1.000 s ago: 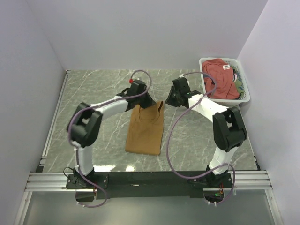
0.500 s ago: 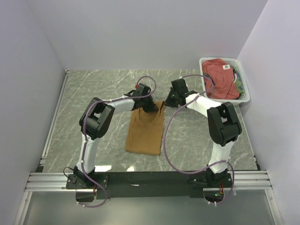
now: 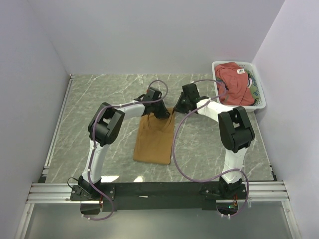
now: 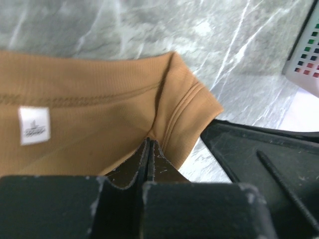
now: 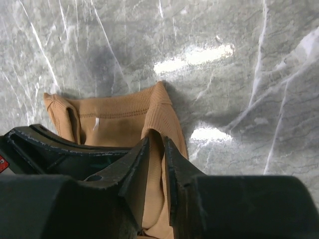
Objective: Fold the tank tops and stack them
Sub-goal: Fold the tank top
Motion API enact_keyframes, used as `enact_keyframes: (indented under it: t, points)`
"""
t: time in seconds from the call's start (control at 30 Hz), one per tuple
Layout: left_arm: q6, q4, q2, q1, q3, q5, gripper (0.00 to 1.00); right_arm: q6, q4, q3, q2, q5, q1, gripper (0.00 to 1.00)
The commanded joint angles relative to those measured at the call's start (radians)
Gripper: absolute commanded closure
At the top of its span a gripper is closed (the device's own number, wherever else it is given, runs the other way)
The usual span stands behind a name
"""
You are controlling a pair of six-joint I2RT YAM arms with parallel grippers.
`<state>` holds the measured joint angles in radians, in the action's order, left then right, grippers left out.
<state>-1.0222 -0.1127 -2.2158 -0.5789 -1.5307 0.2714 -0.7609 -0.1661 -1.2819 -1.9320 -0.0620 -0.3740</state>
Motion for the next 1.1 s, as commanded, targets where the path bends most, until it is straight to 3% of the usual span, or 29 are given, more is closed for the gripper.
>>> enact_keyframes:
  t: [0.0, 0.53, 0.63, 0.83, 1.07]
  points:
    - [0.022, 0.037, -0.018, 0.002, -0.051, 0.043, 0.98, 0.014, 0.031, -0.037, 0.034, 0.002, 0.009, 0.73]
    - [0.033, 0.042, -0.013, 0.013, -0.048, 0.063, 0.97, 0.008, 0.004, -0.129, -0.062, -0.018, 0.009, 0.84]
    - [0.039, 0.033, -0.021, 0.014, -0.055, 0.068, 0.97, 0.021, 0.025, -0.105, -0.013, -0.006, 0.009, 0.82]
    - [0.04, 0.031, -0.027, 0.021, -0.051, 0.068, 0.98, 0.061, 0.013, -0.085, 0.113, 0.05, 0.021, 0.66]
    - [0.043, 0.03, -0.022, 0.033, -0.054, 0.071, 0.98, 0.038, 0.02, 0.016, 0.186, 0.079, 0.049, 0.71]
